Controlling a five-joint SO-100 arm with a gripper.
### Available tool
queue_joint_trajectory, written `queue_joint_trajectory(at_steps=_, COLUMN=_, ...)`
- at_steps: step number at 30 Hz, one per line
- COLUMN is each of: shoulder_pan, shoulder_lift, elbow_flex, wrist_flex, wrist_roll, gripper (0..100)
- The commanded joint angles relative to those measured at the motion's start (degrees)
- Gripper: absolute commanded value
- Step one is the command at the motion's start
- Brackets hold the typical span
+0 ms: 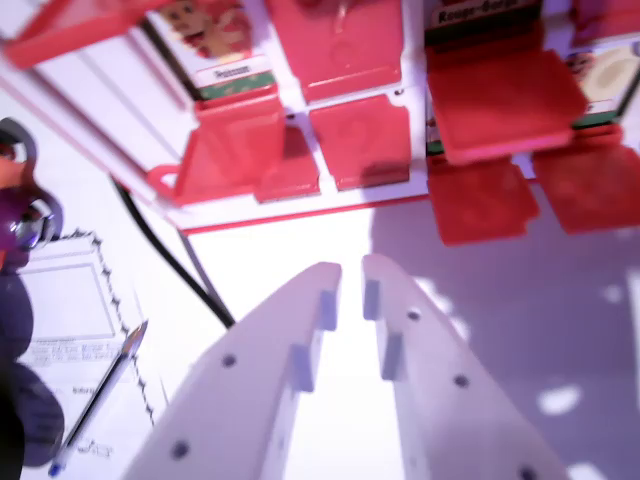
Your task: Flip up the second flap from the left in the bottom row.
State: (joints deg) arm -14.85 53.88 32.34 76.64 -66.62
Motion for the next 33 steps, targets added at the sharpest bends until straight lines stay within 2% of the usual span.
queue_joint_trajectory(at_steps=1, shoulder_pan=1.05, shoulder_lift=13.45, elbow_flex=2.20, wrist_flex=-0.70, wrist_roll=-1.32, gripper=2)
queue_joint_trajectory(at_steps=6, shoulder_pan=1.23, shoulder_lift=21.27, elbow_flex=10.11, wrist_flex=-1.67, wrist_roll=-3.34, gripper=2)
queue_joint_trajectory(at_steps=19, shoulder_pan=1.41, shoulder_lift=49.13, elbow_flex=39.38, wrist_flex=-6.06, wrist_roll=-8.44, gripper=2)
queue_joint_trajectory(at_steps=24, shoulder_pan=3.08, shoulder_lift=59.15, elbow_flex=47.46, wrist_flex=-6.77, wrist_roll=-11.07, gripper=2)
queue_joint_trajectory(at_steps=33, shoulder_pan=8.00, shoulder_lift=75.94, elbow_flex=62.14, wrist_flex=-10.20, wrist_roll=-16.35, gripper=2)
